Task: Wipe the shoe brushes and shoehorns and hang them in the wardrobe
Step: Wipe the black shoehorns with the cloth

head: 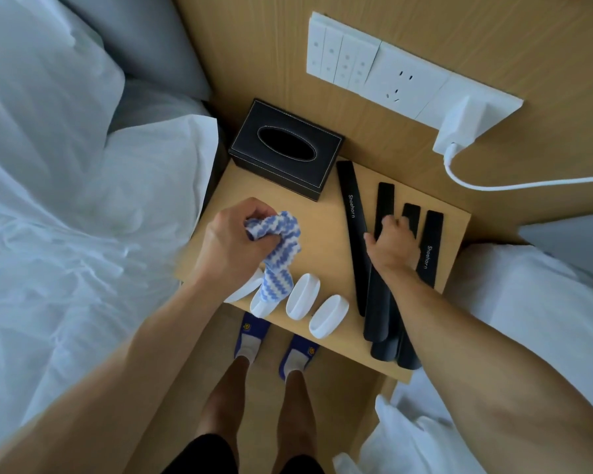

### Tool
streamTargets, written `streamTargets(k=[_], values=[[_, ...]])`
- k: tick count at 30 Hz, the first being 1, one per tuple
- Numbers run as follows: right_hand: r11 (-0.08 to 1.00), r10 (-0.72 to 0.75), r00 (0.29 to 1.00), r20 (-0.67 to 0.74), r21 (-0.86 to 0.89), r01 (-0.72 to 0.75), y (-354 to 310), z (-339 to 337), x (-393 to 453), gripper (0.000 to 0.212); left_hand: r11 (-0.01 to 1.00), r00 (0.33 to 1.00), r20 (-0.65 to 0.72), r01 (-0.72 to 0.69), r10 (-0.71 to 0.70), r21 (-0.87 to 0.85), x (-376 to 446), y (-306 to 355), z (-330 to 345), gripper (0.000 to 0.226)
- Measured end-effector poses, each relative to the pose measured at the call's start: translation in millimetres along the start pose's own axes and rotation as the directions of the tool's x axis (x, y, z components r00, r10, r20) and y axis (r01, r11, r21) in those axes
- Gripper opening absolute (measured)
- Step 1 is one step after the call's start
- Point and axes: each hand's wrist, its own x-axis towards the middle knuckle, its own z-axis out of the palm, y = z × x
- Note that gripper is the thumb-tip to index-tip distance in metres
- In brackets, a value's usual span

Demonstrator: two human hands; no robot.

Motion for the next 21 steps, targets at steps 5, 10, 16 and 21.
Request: streamTargets(k=[5,10,16,21], values=[[0.991,-0.091,0.992,0.089,-0.09,0.099,-22.6,8.3,1.8,0.053,1.0,1.0,0.002,-0.008,0.008,-0.003,8.1,4.1,1.7,0.022],[0.998,0.012,0.98,0.198,-0.07,0.002,-29.9,15.3,4.4,0.044,1.0,1.0,-0.006,-0.024,0.024,-0.003,9.2,2.7,0.5,0.023],[0.981,0.038,0.956,0.29,0.172,-0.091,-23.8,-5.7,13.7,0.024,0.999,0.999,-0.013,-0.039,0.039,-0.002,4.8,8.1,-3.7,0.025],[0.934,-0.012,0.932,0.362,0.338,-0.119,-8.9,-33.3,13.8,0.026,0.997,0.997,-0.001,-0.079,0.079,-0.009,2.3,22.5,-4.5,0.024]])
